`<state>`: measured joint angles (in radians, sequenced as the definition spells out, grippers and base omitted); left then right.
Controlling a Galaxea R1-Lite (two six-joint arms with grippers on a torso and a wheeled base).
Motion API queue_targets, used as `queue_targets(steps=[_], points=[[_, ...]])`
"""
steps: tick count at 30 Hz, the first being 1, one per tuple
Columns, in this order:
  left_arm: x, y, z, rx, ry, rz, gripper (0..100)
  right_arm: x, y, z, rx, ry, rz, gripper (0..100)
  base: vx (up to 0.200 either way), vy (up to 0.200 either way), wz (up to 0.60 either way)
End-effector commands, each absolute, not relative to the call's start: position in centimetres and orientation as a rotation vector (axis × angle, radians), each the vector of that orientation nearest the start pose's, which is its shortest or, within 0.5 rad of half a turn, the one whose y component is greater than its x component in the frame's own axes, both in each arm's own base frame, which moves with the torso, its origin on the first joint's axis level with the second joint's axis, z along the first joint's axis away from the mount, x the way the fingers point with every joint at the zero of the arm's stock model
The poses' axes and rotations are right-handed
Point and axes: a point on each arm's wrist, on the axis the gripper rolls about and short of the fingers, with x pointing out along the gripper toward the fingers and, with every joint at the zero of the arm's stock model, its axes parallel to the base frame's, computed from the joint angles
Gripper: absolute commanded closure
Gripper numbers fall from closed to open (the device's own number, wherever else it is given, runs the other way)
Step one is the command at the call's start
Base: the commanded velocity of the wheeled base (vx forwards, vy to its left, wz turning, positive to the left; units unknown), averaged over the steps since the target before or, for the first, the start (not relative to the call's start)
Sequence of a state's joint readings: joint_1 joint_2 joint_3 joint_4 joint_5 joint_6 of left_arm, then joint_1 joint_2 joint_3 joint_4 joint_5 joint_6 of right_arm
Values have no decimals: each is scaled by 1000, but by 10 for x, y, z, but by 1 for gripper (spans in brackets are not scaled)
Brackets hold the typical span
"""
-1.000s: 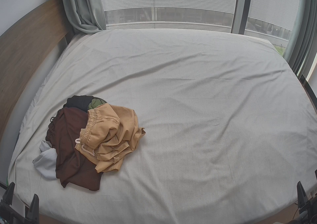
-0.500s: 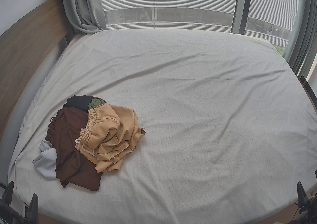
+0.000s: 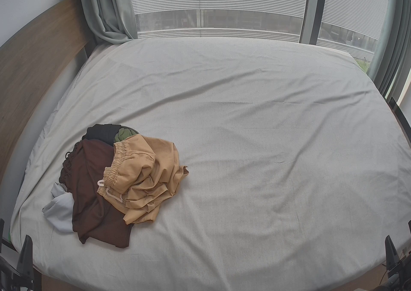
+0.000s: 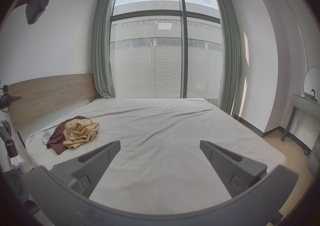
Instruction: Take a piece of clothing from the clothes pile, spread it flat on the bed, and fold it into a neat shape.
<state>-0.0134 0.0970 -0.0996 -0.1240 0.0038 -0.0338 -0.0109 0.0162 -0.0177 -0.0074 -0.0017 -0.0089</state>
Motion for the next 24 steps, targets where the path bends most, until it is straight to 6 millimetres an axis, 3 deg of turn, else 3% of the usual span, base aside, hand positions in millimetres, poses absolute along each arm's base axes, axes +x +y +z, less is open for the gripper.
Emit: queue_targets(steps=[1,19,24], points=[[-19,1,125,-49,-91,-45,0,-23,0,76,-9,-8,-12,0,0,0,0],[-5,1,166,-143,-55,-112,0,-23,0,76,-9,-8,-12,0,0,0,0],[9,-2,184,-174,-13,-157,0,-23,0,76,-9,-8,-12,0,0,0,0]])
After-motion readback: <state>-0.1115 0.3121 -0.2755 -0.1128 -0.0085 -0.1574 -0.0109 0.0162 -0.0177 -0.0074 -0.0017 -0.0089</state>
